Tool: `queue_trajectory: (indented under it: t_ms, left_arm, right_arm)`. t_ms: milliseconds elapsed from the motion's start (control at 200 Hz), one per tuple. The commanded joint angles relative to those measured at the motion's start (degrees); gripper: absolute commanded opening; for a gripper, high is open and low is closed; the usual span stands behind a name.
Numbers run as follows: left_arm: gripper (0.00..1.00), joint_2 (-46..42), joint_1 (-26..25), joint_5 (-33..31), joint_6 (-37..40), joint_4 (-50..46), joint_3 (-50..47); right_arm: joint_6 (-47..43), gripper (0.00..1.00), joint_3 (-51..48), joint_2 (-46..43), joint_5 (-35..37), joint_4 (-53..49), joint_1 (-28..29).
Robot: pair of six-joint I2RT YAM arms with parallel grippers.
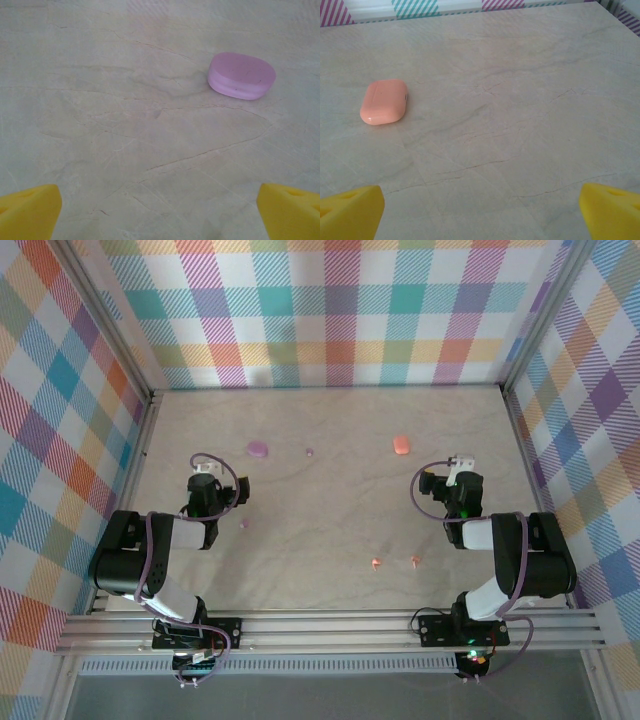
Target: Insert the wireless bluetooth earbuds into the charging case
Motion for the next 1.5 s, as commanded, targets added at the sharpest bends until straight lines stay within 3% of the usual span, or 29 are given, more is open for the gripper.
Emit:
queue_trajectory:
  t_ms: [0,595,675,735,840,980,1070,1160,1315,1395,1495]
  left_arm:
    - [1.00,-0.15,0.79,0.64,0.75,1.83,0.89]
    - [1.00,-1.01,0.79,-0.02,0.46,0.91,1.10]
    - [1.00,-4.15,0.80,-1.89,-0.32,-4.52,2.73]
    - [1.00,-7.29,0.80,-2.47,-0.51,-10.25,4.51]
    - [1.00,-12.12,0.80,-3.13,-2.28,-20.02,8.55]
    - [1.00,-13.53,0.79,0.70,-4.71,-30.72,16.22]
    - [1.00,-9.56,0.80,3.93,-6.52,-42.45,26.08]
    - [0.95,-4.35,0.76,6.34,-9.35,-53.74,36.53]
    - [0.89,0.71,0.78,8.52,-16.75,-58.23,44.23]
    - [0.80,6.38,0.79,9.50,-21.38,-64.77,51.05]
    - [0.68,14.34,0.67,9.87,-27.72,-74.02,60.27]
  right_arm:
    - [0.64,1.00,0.87,-0.03,-0.83,2.29,-0.01]
    - [-0.04,1.00,1.02,-0.35,-2.58,1.73,0.04]
    - [-2.90,1.00,3.71,-2.88,-9.22,-5.25,0.12]
    - [-2.68,1.00,7.28,-5.71,-9.94,-15.83,0.22]
    - [3.62,1.00,16.65,-7.74,-8.61,-34.34,0.25]
    - [12.62,0.93,26.80,-4.31,-13.16,-46.82,0.57]
    - [15.13,0.90,31.86,-1.14,-15.19,-50.32,3.07]
    - [12.01,0.88,36.62,3.40,-15.03,-50.29,9.04]
    - [1.19,0.88,54.93,17.82,-15.02,-58.85,20.83]
    - [1.09,0.86,62.43,23.50,-16.34,-61.97,24.31]
    - [2.83,0.84,64.69,26.30,-18.29,-58.67,26.97]
